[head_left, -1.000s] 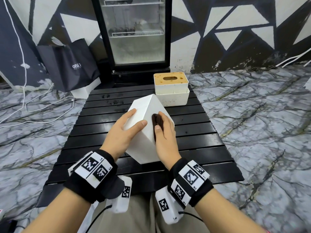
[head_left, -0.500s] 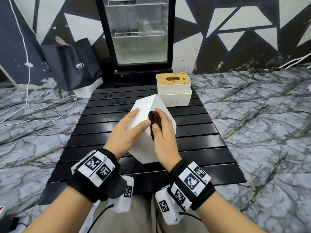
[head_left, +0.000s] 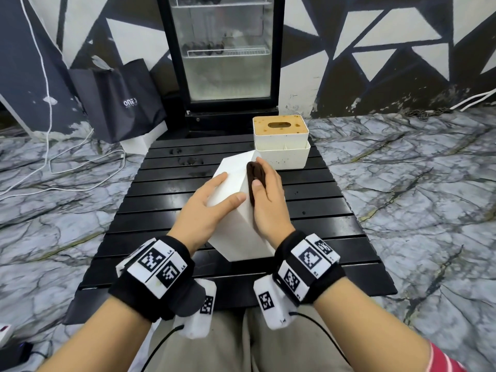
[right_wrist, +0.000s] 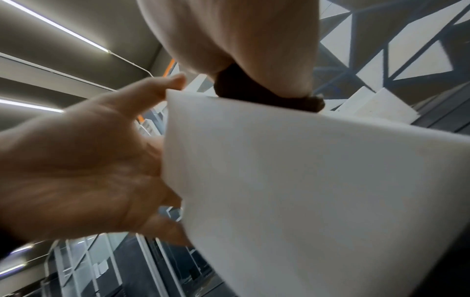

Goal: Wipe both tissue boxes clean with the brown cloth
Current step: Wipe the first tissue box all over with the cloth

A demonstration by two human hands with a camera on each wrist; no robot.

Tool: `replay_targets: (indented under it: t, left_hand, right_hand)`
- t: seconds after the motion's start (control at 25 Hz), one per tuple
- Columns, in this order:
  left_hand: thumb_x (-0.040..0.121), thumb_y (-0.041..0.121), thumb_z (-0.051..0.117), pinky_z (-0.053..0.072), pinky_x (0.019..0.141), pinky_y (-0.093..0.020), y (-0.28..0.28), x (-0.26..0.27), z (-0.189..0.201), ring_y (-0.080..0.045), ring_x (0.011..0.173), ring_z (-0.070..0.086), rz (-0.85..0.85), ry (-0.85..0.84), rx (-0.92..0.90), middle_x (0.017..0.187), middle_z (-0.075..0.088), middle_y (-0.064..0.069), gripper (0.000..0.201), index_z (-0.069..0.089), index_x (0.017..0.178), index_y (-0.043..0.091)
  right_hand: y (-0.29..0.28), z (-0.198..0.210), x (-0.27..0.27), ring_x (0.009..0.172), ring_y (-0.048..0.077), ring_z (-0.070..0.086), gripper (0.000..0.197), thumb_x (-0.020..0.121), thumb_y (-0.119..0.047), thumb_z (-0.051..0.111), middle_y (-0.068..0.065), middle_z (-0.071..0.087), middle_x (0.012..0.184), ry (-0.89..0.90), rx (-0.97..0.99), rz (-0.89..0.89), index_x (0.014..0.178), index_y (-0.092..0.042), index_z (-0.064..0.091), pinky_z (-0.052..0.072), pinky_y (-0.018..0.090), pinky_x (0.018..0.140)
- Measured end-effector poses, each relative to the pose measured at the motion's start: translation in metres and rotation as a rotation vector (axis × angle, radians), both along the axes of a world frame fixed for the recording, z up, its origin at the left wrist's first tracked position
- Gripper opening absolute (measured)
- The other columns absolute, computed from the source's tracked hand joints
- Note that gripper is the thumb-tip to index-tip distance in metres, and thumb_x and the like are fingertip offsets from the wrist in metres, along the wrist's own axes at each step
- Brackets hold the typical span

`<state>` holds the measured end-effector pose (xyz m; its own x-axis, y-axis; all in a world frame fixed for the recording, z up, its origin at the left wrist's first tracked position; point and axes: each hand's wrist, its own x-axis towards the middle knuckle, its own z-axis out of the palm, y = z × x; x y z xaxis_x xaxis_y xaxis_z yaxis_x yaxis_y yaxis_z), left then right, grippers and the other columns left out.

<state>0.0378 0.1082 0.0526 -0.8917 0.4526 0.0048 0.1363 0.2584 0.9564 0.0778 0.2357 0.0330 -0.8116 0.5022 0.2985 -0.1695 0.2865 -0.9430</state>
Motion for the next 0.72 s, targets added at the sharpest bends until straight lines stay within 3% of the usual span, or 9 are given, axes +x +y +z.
replay_targets:
  t: [0.08, 0.32, 0.56, 0.64, 0.72]
  left_hand:
    - [0.056, 0.062, 0.073, 0.039, 0.108, -0.037, -0.001, 0.000, 0.000, -0.010, 0.124, 0.049, 0.004, -0.019, 0.016, 0.138, 0.048, 0.016, 0.086, 0.047, 0.134, 0.037]
    - [0.062, 0.054, 0.068, 0.043, 0.103, -0.034, 0.000, 0.002, 0.000, -0.011, 0.119, 0.052, 0.020, -0.023, 0.035, 0.136, 0.048, 0.015, 0.076, 0.048, 0.133, 0.038]
    - [0.058, 0.062, 0.068, 0.042, 0.103, -0.033, 0.003, 0.007, 0.001, -0.011, 0.121, 0.050, 0.025, 0.016, -0.037, 0.136, 0.048, 0.015, 0.081, 0.047, 0.133, 0.040]
    - [0.063, 0.060, 0.069, 0.041, 0.102, -0.030, 0.004, 0.009, 0.003, -0.010, 0.122, 0.048, 0.019, 0.031, -0.059, 0.138, 0.046, 0.014, 0.078, 0.045, 0.134, 0.039]
    - [0.074, 0.052, 0.071, 0.036, 0.099, -0.025, 0.005, 0.012, 0.006, -0.006, 0.124, 0.043, 0.009, 0.064, -0.091, 0.140, 0.043, 0.015, 0.070, 0.044, 0.136, 0.037]
  right_hand:
    - [0.010, -0.006, -0.005, 0.129, 0.011, 0.028, 0.043, 0.095, -0.011, 0.035, -0.004, 0.034, 0.139, -0.059, -0.005, -0.018, 0.136, -0.023, 0.034, 0.018, 0.033, 0.113]
    - [0.020, -0.033, -0.001, 0.133, 0.016, 0.027, 0.044, 0.095, -0.016, 0.034, -0.002, 0.030, 0.143, -0.167, -0.103, -0.087, 0.137, -0.026, 0.031, 0.021, 0.043, 0.113]
    - [0.004, -0.032, 0.014, 0.132, 0.014, 0.028, 0.044, 0.094, -0.016, 0.036, -0.006, 0.030, 0.140, -0.119, -0.208, -0.087, 0.136, -0.030, 0.033, 0.023, 0.042, 0.113]
    - [-0.002, -0.024, 0.017, 0.130, 0.011, 0.030, 0.042, 0.094, -0.015, 0.038, -0.009, 0.030, 0.137, -0.069, -0.236, -0.027, 0.130, -0.037, 0.035, 0.025, 0.041, 0.113]
    - [-0.006, -0.014, 0.017, 0.129, 0.010, 0.034, 0.043, 0.093, -0.017, 0.040, -0.012, 0.034, 0.135, 0.007, -0.300, 0.063, 0.116, -0.053, 0.041, 0.031, 0.040, 0.110]
